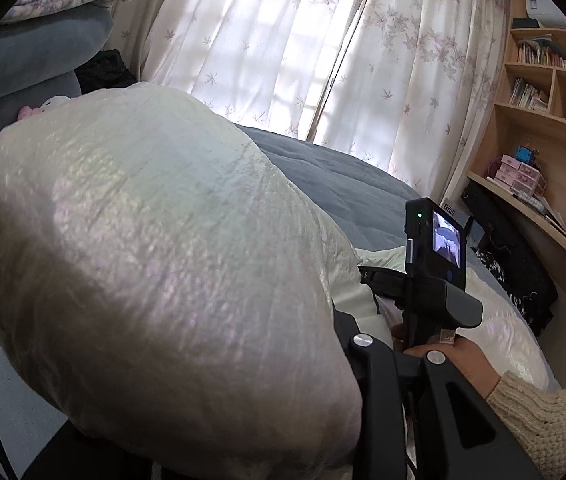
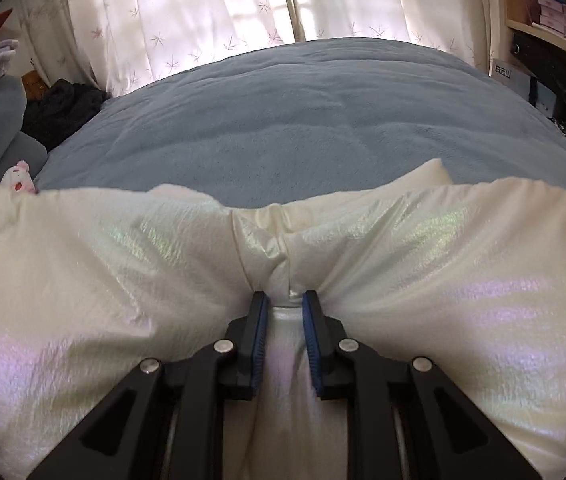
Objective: Fold large clothes
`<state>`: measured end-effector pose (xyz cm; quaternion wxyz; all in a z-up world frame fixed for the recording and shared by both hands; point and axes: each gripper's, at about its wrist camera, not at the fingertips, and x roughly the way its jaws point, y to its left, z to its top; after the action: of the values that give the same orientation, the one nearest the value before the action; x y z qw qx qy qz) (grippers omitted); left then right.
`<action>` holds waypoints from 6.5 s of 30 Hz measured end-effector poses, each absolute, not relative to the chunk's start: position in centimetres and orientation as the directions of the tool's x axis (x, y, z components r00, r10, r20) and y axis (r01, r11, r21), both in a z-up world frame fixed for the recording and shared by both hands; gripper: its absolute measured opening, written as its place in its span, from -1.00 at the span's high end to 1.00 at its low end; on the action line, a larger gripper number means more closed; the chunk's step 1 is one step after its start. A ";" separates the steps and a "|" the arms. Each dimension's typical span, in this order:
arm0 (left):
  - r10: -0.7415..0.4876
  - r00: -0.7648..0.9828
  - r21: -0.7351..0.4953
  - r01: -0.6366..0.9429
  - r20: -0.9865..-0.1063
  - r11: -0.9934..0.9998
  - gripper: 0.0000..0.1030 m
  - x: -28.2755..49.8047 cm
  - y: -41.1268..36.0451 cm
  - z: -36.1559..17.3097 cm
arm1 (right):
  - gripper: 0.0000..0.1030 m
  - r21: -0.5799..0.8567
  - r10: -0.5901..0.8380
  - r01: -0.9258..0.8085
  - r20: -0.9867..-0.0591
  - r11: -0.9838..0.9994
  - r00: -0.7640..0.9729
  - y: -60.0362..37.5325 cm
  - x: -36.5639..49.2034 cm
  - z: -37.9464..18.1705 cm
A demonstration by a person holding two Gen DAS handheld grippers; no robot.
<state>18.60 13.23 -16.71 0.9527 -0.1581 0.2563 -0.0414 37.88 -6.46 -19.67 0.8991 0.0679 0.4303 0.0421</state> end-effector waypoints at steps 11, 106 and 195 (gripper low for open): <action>-0.235 0.799 -0.463 -0.061 -0.554 0.884 0.19 19.9 15.9 -17.6 | 0.65 0.225 0.193 -0.036 -0.734 0.974 0.651 -7.2 37.7 -21.3; -0.315 0.601 -0.150 0.309 -0.734 0.939 -0.72 35.1 -7.6 -12.3 | 0.47 0.323 0.264 -0.045 -0.675 0.945 0.689 -31.8 27.9 -8.0; -0.257 0.591 -0.048 0.346 -0.765 0.937 -0.98 26.5 -7.0 -11.5 | -0.35 0.283 0.078 0.265 -0.806 0.922 0.586 -36.2 23.9 -11.4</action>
<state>26.46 -7.03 -11.55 0.8904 0.0530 0.4193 -0.1692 23.91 -36.21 -11.42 0.8700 0.1903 0.4516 -0.0537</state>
